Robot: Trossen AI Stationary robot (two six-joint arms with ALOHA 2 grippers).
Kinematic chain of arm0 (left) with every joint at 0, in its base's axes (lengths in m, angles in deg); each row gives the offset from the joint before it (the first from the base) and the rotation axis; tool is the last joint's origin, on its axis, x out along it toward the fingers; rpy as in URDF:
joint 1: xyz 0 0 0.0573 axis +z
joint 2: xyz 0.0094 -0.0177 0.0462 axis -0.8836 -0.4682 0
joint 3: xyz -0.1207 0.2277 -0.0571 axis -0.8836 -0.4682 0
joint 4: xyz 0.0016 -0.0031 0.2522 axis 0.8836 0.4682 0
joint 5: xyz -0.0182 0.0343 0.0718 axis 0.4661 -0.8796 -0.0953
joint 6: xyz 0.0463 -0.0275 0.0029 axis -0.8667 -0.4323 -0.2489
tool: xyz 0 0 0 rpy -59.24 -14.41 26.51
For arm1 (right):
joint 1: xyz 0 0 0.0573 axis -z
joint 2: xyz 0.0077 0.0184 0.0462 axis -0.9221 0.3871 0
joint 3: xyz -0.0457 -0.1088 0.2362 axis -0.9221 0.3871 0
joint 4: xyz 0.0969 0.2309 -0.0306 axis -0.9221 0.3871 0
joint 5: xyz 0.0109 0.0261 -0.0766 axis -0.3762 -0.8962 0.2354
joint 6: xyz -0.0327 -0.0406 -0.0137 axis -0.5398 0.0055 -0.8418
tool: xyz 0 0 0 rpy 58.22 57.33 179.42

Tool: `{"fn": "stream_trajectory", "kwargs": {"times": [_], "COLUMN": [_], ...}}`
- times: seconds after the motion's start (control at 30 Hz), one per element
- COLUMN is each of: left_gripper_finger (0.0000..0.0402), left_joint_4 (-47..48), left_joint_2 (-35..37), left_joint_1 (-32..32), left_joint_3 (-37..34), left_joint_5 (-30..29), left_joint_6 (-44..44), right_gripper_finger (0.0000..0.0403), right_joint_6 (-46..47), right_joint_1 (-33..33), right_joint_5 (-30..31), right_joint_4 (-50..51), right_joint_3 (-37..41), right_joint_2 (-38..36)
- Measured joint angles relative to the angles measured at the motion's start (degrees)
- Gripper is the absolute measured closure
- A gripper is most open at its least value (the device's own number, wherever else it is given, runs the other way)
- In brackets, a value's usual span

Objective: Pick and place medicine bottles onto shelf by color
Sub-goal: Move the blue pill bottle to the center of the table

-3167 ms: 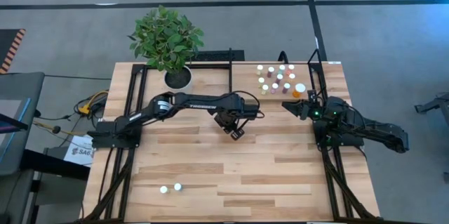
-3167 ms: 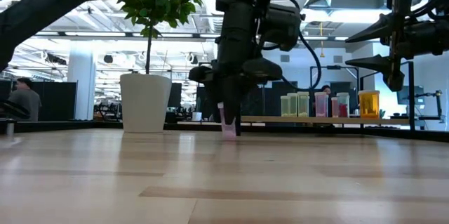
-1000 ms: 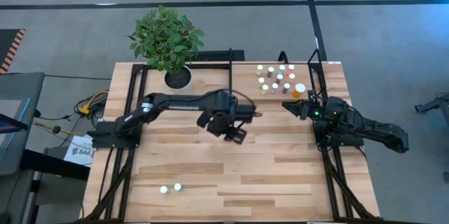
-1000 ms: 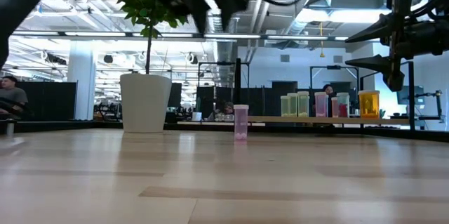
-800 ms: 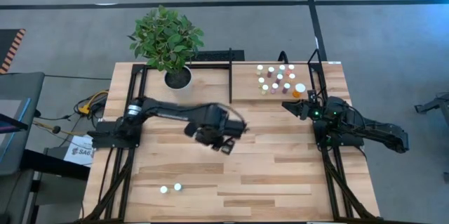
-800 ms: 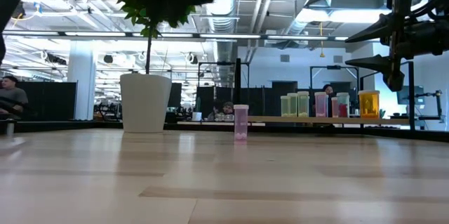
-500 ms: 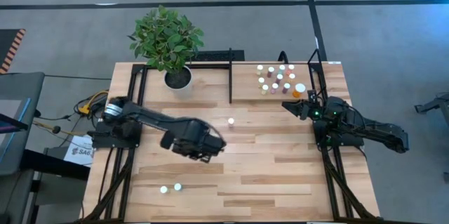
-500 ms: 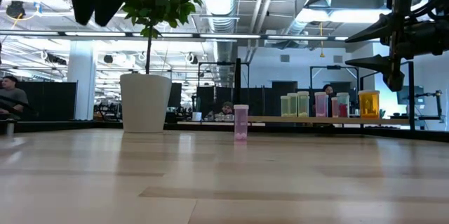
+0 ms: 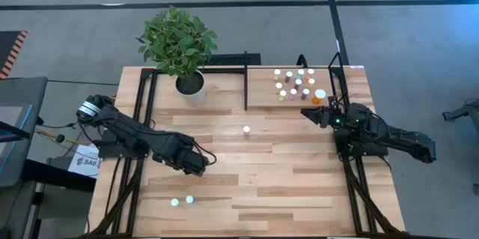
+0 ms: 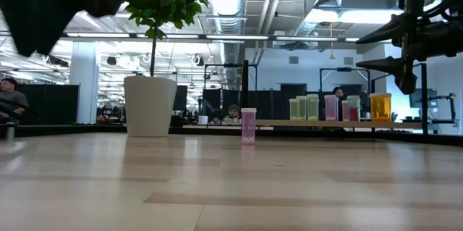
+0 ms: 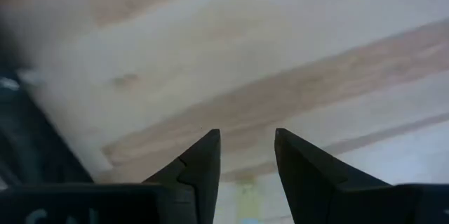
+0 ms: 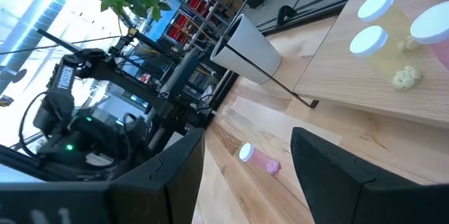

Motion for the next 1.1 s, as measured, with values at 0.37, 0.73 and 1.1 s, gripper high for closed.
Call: {"fn": "stream_trajectory", "kwargs": {"times": [0.37,0.73,1.1], "left_gripper_finger": [0.028,0.028,0.0203], "left_joint_4": [-16.32,-22.15,-22.43], "left_joint_2": [-5.61,-6.24,-6.26], "left_joint_1": [-4.97,-11.85,-13.31], "left_joint_3": [-5.63,-4.8,-3.35], "left_joint_5": [11.77,0.17,0.16], "left_joint_6": [-11.25,-8.11,-7.27], "right_gripper_finger": [0.0168,0.0168,0.0168], "right_joint_6": [0.0,0.0,0.0], "right_joint_1": [0.0,0.0,0.0], "right_joint_5": [0.0,0.0,0.0], "right_joint_4": [0.0,0.0,0.0], "right_joint_3": [0.0,0.0,0.0], "right_joint_2": [0.0,0.0,0.0]}}
